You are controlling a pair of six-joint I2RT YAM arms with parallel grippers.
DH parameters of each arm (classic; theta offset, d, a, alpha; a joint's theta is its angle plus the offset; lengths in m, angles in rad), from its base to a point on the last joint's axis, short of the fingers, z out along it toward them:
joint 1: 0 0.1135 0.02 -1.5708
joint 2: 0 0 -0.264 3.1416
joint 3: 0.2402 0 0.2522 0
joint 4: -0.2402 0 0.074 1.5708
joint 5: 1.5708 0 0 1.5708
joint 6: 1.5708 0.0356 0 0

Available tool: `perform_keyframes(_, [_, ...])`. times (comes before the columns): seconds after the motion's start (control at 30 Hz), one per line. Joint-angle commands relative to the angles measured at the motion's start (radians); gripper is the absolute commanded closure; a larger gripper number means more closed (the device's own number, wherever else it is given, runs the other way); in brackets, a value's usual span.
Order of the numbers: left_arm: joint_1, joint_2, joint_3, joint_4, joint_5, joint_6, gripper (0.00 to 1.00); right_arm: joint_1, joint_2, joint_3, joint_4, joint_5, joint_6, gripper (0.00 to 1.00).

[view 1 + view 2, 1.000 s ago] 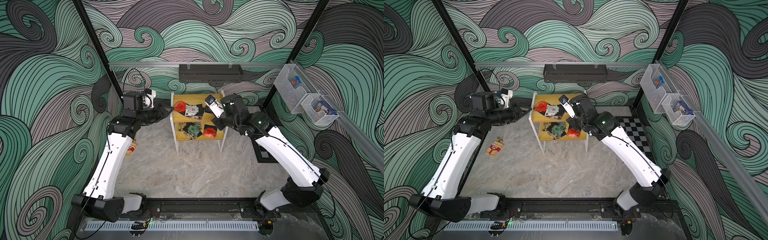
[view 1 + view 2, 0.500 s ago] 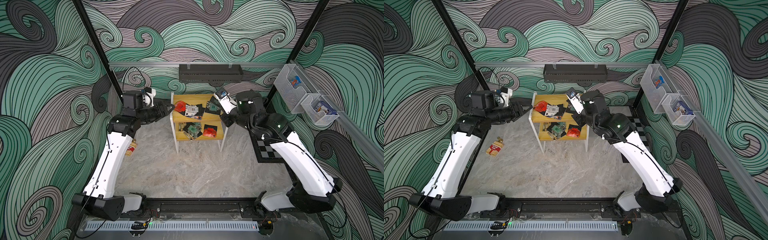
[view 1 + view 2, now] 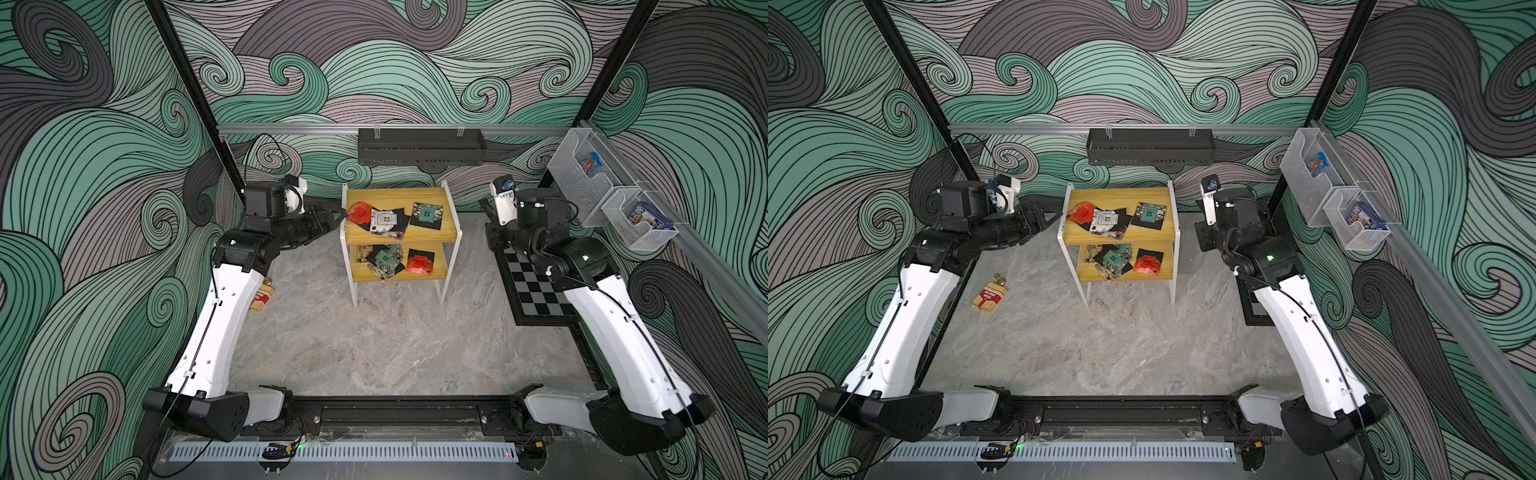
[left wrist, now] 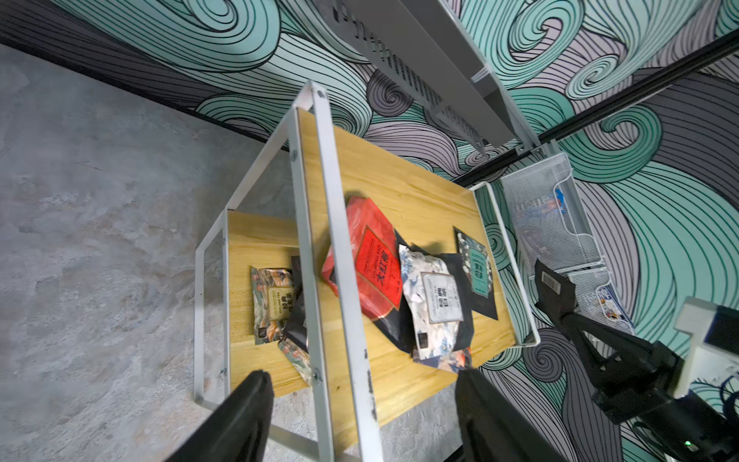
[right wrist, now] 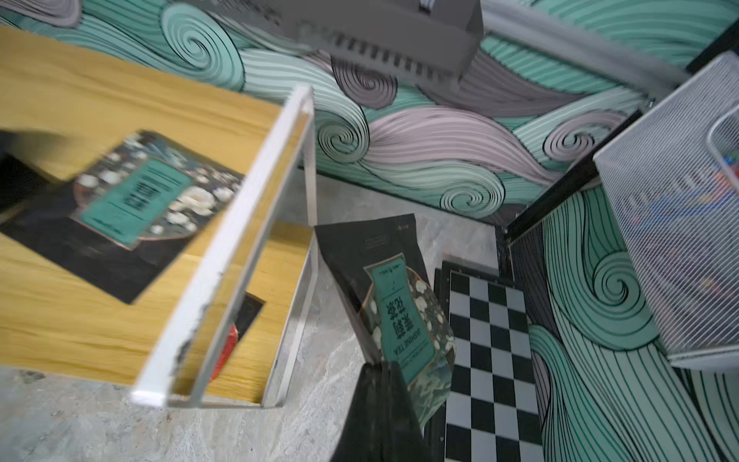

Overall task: Remove the tea bags from the shelf
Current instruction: Place the tea bag at the center of the board.

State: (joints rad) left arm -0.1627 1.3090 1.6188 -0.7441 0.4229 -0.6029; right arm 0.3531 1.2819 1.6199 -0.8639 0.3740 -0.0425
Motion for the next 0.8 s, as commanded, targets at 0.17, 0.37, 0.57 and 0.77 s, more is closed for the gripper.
perform_keyframes(0.17, [0.032, -0.055, -0.142, -0.012, -0.092, -0.009, 0.25, -0.097, 0.006, -0.223, 0.123, -0.063, 0.161, 1.00])
perform_keyframes(0.37, [0.038, -0.088, -0.239, 0.014, -0.098, -0.016, 0.25, -0.110, 0.050, -0.377, 0.237, -0.051, 0.203, 1.00])
perform_keyframes(0.57, [0.040, -0.112, -0.323, 0.035, -0.101, -0.033, 0.26, -0.111, 0.140, -0.436, 0.279, -0.042, 0.278, 1.00])
perform_keyframes(0.77, [0.042, -0.118, -0.360, 0.050, -0.099, -0.042, 0.26, -0.111, 0.225, -0.465, 0.341, -0.060, 0.306, 1.00])
